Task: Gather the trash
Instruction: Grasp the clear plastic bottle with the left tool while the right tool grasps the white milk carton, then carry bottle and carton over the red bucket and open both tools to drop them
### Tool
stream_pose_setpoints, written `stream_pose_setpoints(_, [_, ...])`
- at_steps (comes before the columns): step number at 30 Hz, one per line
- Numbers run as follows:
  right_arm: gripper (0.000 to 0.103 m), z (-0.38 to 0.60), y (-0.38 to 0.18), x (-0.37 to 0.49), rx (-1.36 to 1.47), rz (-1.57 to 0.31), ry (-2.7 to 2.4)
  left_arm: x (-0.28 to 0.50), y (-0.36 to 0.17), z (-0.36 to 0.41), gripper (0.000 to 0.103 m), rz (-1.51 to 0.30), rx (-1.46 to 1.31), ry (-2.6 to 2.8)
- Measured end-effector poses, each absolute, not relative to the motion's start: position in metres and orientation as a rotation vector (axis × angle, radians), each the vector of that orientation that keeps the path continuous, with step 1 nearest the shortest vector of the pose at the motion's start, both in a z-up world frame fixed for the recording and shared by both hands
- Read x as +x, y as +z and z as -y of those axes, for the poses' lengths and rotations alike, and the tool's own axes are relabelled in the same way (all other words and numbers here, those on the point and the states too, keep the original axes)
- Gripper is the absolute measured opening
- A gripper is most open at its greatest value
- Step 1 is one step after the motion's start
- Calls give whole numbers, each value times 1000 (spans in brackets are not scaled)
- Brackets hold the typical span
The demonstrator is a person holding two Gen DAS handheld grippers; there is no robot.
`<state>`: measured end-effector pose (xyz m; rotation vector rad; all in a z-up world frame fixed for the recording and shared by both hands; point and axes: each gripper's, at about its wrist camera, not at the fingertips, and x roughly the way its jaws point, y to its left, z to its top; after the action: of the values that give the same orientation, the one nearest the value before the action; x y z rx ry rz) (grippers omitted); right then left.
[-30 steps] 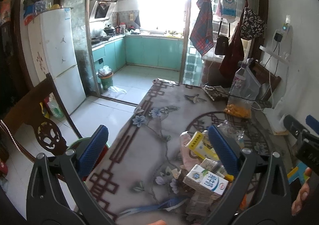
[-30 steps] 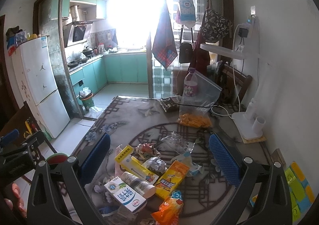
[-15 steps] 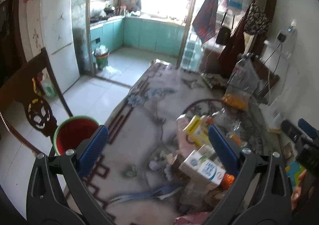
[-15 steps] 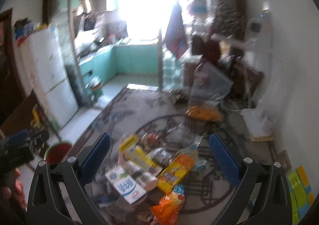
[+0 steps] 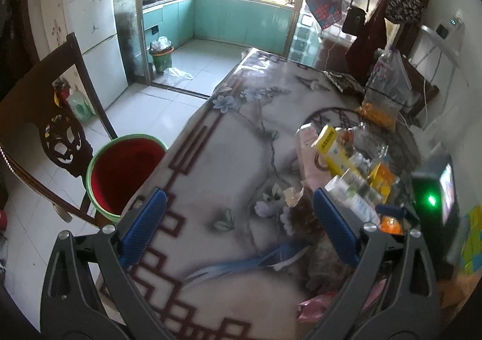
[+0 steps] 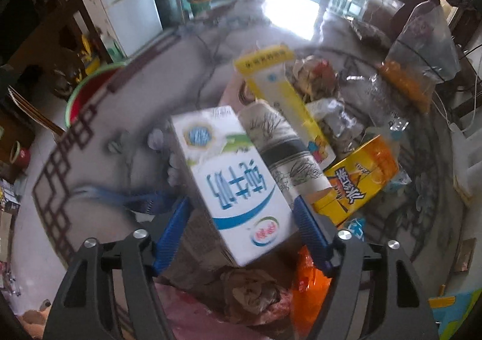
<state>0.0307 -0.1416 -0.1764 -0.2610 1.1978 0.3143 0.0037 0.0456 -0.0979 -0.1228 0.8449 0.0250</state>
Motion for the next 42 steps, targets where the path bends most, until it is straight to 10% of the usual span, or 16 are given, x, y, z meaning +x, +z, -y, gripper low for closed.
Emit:
stream_pose_setpoints(7, [56, 151, -176, 40, -246, -1182, 325, -3, -95, -35, 96, -756, -103, 16])
stream_pose_setpoints(27, [54, 264, -106, -12, 163, -998, 132, 45, -245, 88, 91, -1249, -8, -390])
stream_pose_setpoints(30, [54, 265, -110, -17, 171, -1008, 125, 44, -253, 100, 64, -1259, -15, -424])
stream_pose_setpoints(42, [54, 234, -76, -14, 155, -918, 193, 4, -170, 67, 59, -1020, -49, -465])
